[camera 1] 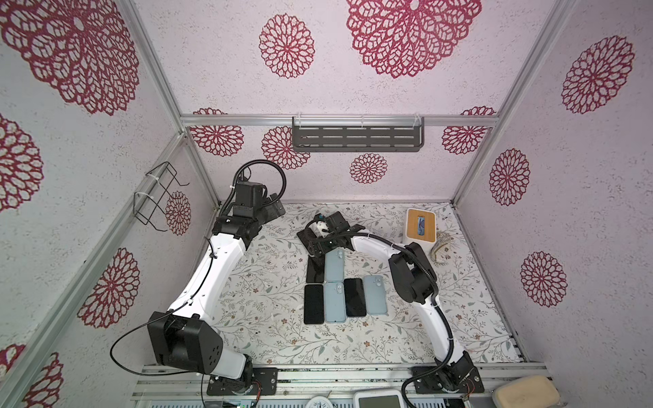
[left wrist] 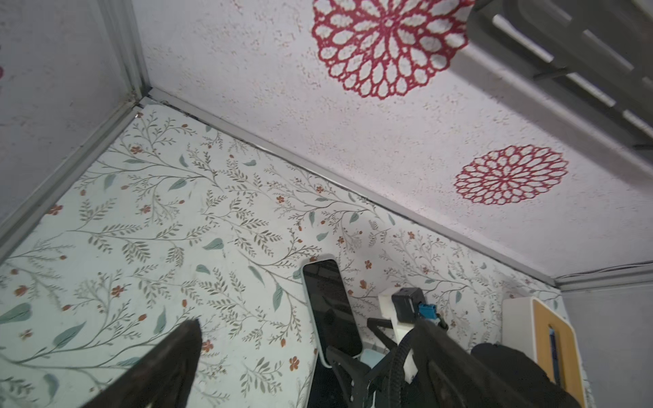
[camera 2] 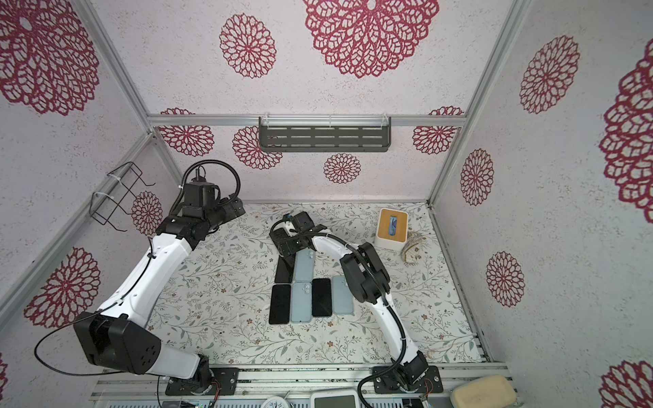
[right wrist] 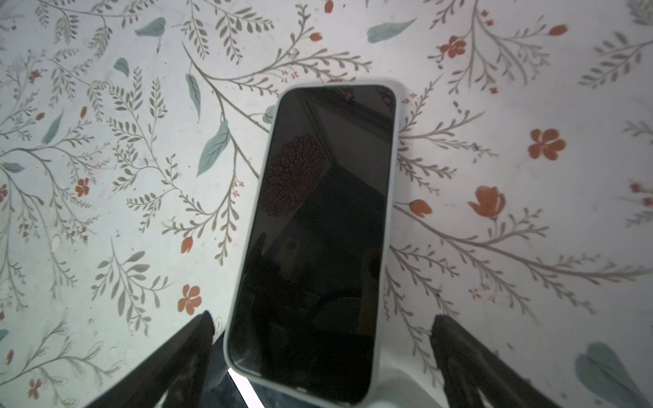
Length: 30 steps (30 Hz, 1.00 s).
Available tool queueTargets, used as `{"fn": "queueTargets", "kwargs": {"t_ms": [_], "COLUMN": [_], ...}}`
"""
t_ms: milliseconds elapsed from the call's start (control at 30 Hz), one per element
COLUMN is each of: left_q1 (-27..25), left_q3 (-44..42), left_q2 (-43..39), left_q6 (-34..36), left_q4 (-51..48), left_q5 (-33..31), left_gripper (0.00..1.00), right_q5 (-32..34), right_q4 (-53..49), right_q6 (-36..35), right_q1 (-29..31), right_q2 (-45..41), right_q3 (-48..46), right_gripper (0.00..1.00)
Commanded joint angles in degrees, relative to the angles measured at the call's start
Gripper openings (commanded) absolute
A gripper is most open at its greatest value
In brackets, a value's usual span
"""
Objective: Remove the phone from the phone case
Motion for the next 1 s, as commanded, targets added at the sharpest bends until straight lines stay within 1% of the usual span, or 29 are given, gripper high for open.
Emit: {"fn": "queueTargets", "kwargs": {"t_ms": [0, 200, 433, 700, 867, 967], "left_q1": [0.0, 0.0, 0.0, 0.0, 0.0, 0.1], "left_q3": [0.6, -3.0, -5.7, -9.5, -11.3, -13.1], "left_q2": [-2.0, -6.2, -6.7, -6.7, -6.5, -6.2], "left_q6": [2.8, 3.2, 1.9, 0.0, -1.0, -2.2], "left_q4": [-5.0, -5.9, -7.8, -5.9, -4.8, -2.9], "left_q5": [-2.0, -3.0, -2.5, -1.0, -0.9, 1.1], "left_gripper": [0.97, 0.97, 0.97, 0.97, 0.97, 0.97], "right_q5": [2.1, 3.6, 6.0, 10.0, 12.4, 14.1], "right_q4": [-2.8, -6.1, -10.9, -12.6, -12.7, -12.9], "right_q6": [-2.7, -4.2, -6.8, -9.0, -10.4, -11.5], "right_q1": [0.7, 1.3, 2.5, 3.1, 3.4, 3.9], "right_q2": [1.0, 4.7, 8.4, 10.4, 11.2, 12.1], "right_q3": [4.6, 10.0, 15.5, 17.0, 17.5, 18.1], "right_gripper": [0.99, 0.99, 0.99, 0.98, 0.95, 0.93]}}
